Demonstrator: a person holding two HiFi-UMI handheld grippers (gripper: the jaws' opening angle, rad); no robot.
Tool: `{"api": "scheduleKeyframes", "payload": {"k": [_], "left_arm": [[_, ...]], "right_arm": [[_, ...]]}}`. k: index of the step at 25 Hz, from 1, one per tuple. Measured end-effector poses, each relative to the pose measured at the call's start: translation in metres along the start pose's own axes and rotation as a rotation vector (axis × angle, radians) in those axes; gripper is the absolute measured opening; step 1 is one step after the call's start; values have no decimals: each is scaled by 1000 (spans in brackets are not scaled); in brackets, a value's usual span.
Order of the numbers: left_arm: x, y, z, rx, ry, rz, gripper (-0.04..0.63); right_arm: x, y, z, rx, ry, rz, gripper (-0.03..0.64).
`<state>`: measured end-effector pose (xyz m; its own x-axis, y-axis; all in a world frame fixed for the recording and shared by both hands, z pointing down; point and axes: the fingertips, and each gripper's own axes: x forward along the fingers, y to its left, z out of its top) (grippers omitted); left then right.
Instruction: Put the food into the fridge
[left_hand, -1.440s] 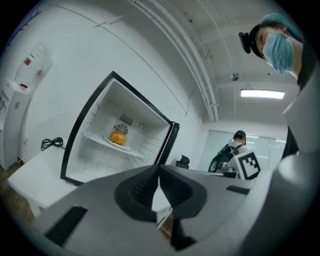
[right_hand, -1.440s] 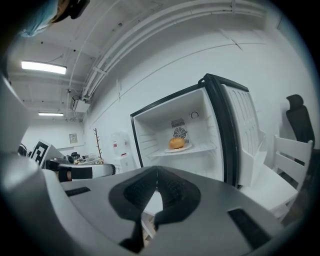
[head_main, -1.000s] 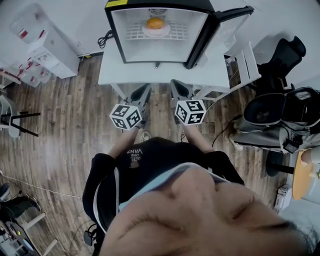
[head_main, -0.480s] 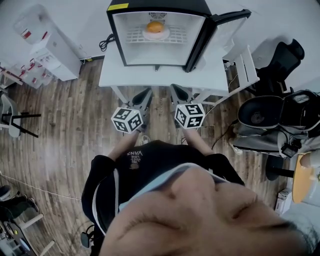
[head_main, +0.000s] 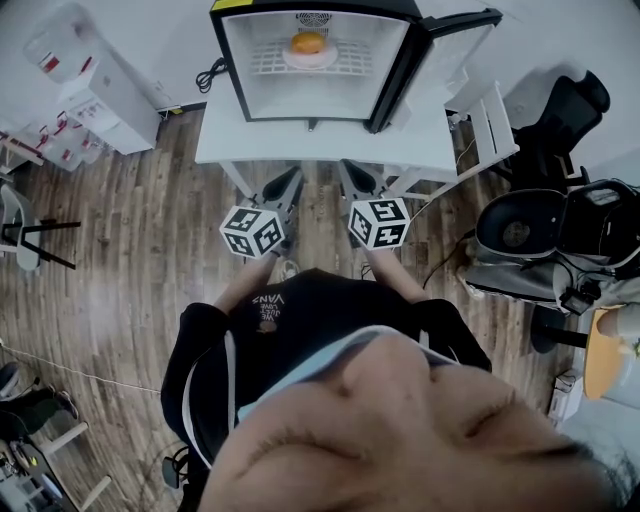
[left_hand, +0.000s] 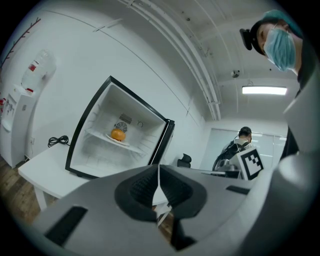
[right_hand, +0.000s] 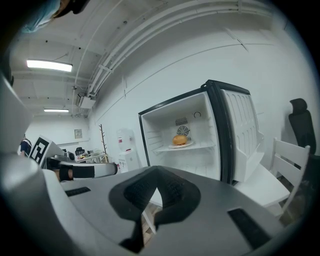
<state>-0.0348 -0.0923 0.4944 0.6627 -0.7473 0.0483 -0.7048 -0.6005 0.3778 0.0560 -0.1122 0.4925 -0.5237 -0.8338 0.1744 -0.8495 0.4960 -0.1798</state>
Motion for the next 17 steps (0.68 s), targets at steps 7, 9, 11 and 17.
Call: {"api": "scheduleKeyframes", "payload": {"k": [7,9,11,17], "left_arm": [[0,-2,0,5,-1,2,23],[-2,-2,-1,7,1,3,23],[-2,-3,-1,9,2,0,23],[-3,-3,2,13,-4,-5,23]], "right_arm": [[-2,0,-1,-5,0,-1,12],[-2,1,-2,-7,-1,-2,12],[-2,1,-1,-9,-3,-3,12],[-1,4,1,-14,-6,-4,12]]}}
